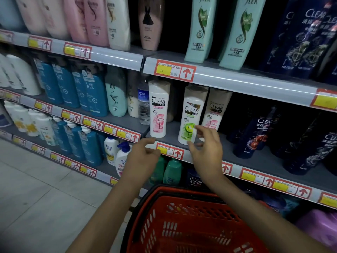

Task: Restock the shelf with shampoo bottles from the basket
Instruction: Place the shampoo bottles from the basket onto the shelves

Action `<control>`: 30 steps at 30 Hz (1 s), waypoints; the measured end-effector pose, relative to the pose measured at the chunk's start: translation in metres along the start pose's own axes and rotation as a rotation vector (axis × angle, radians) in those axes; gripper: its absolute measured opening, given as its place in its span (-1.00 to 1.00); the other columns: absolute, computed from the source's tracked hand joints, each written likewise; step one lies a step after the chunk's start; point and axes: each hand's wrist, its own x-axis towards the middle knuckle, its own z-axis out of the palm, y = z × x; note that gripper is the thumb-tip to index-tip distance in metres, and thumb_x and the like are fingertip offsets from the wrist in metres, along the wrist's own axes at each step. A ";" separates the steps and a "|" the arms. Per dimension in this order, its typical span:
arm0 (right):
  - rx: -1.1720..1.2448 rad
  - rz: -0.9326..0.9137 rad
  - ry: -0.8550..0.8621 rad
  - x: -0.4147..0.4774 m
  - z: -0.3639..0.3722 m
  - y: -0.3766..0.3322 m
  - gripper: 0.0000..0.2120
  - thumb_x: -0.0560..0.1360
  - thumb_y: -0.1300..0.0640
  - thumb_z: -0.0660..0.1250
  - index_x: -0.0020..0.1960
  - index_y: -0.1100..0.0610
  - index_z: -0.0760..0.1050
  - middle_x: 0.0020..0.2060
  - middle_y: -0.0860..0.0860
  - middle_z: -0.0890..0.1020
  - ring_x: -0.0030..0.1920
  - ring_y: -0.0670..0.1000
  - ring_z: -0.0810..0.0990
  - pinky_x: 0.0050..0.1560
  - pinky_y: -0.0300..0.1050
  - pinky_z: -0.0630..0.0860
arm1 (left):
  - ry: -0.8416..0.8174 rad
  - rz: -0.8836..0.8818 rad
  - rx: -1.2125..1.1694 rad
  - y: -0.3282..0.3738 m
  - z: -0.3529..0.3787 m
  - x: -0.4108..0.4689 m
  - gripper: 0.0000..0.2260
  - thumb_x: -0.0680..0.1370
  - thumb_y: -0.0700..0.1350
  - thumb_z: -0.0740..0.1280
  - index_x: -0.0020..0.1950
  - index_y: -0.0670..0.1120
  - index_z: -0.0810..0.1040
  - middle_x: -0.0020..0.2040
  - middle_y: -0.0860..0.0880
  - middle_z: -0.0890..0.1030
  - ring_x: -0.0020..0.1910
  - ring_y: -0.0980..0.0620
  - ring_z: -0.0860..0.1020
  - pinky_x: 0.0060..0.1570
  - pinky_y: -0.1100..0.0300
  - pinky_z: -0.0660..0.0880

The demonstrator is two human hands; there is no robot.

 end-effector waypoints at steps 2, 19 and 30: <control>0.051 -0.034 -0.084 0.009 0.013 -0.027 -0.51 0.50 0.25 0.48 0.40 0.13 0.49 0.18 -0.01 0.52 0.12 -0.16 0.50 0.07 -0.37 0.53 | 0.042 0.014 0.027 -0.003 -0.008 0.001 -0.72 0.59 -0.16 0.35 0.30 -0.01 0.53 -0.09 -0.07 0.66 -0.19 -0.04 0.61 -0.16 0.05 0.55; -0.128 0.455 -0.144 0.075 0.137 -0.077 -0.51 0.51 0.10 0.48 0.30 0.21 0.33 0.28 0.19 0.54 0.26 0.26 0.56 0.09 0.06 0.51 | 0.253 0.117 -0.121 0.014 -0.048 -0.006 -0.74 0.52 -0.25 0.29 0.13 0.01 0.61 -0.30 0.00 0.64 -0.33 -0.01 0.56 -0.22 0.05 0.55; -0.013 0.214 -0.108 0.053 0.105 -0.080 -0.44 0.27 -0.03 0.66 0.03 0.06 0.36 0.02 0.06 0.69 0.02 0.16 0.67 -0.02 0.12 0.63 | 0.348 0.186 -0.120 0.025 -0.052 -0.024 -0.75 0.51 -0.25 0.27 0.07 0.05 0.58 -0.28 -0.08 0.65 -0.25 -0.08 0.62 -0.18 -0.11 0.58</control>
